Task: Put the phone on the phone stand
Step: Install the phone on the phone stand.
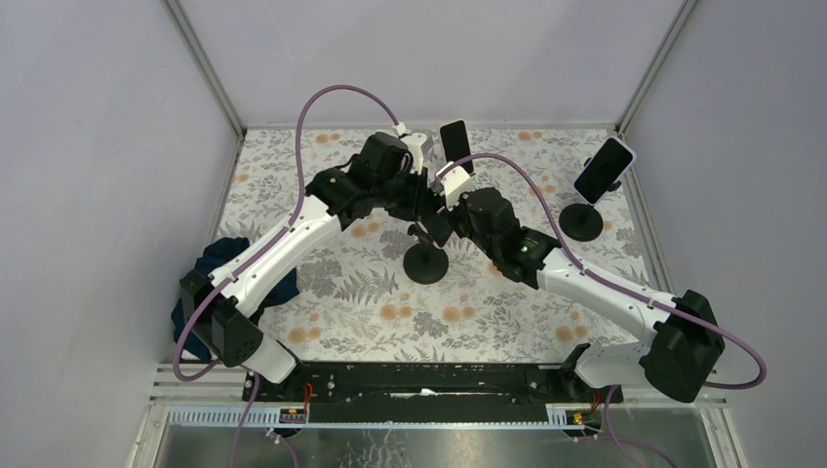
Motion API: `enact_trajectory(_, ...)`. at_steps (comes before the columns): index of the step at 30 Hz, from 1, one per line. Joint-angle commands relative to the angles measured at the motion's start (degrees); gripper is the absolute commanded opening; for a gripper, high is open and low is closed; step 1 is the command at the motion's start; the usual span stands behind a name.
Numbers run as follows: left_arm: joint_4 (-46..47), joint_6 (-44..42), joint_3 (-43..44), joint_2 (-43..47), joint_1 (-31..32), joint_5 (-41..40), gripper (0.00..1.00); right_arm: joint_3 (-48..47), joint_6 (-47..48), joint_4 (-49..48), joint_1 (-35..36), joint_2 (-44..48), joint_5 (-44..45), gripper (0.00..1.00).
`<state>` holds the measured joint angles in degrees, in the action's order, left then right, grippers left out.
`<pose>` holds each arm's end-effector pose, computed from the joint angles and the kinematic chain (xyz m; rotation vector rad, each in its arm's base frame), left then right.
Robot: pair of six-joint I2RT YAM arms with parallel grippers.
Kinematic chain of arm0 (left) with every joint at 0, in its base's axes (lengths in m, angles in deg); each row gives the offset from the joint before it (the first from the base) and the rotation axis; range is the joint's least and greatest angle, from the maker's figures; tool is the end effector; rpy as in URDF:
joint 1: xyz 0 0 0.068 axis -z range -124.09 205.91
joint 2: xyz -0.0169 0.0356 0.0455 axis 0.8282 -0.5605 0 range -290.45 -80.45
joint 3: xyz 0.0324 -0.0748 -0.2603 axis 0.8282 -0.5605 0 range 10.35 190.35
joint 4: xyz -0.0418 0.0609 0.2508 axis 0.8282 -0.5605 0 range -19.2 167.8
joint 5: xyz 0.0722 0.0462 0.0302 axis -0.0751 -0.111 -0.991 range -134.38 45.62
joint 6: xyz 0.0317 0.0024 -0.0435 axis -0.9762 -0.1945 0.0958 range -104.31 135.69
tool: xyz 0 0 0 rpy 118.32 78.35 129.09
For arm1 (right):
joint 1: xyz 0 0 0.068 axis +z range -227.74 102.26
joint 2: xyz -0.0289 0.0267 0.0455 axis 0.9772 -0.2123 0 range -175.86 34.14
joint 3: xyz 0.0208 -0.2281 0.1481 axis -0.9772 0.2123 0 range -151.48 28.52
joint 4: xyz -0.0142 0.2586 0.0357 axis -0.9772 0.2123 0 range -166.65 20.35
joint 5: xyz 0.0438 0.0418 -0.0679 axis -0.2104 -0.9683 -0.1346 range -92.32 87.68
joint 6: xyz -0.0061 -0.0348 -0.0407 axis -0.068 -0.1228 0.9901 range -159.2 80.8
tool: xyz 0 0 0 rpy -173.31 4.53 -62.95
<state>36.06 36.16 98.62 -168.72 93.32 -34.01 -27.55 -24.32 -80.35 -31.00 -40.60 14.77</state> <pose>0.2649 -0.2106 0.3648 0.4488 2.3527 -0.7089 0.2174 0.2158 0.3187 -0.7477 1.6614 0.1200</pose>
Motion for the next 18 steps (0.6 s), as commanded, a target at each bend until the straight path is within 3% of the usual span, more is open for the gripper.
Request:
enact_trajectory(1,-9.98,-3.89,-3.28,-4.63,-3.20,-10.98,0.00,-0.21,3.34,1.37,1.13,-1.11,3.60,0.16)
enact_trajectory(4,-10.03,-3.55,-3.01,-4.95,-3.19,-10.99,0.00,-0.22,4.65,0.39,1.77,-1.24,5.18,0.16)
enact_trajectory(9,-10.03,-3.33,-2.77,-5.09,-3.22,-11.02,0.00,1.66,7.84,-2.29,3.56,-0.32,7.57,0.36)
enact_trajectory(18,-10.03,-3.51,-3.15,-5.21,-3.22,-11.11,0.00,1.28,7.00,1.80,1.60,2.19,0.11,0.45)
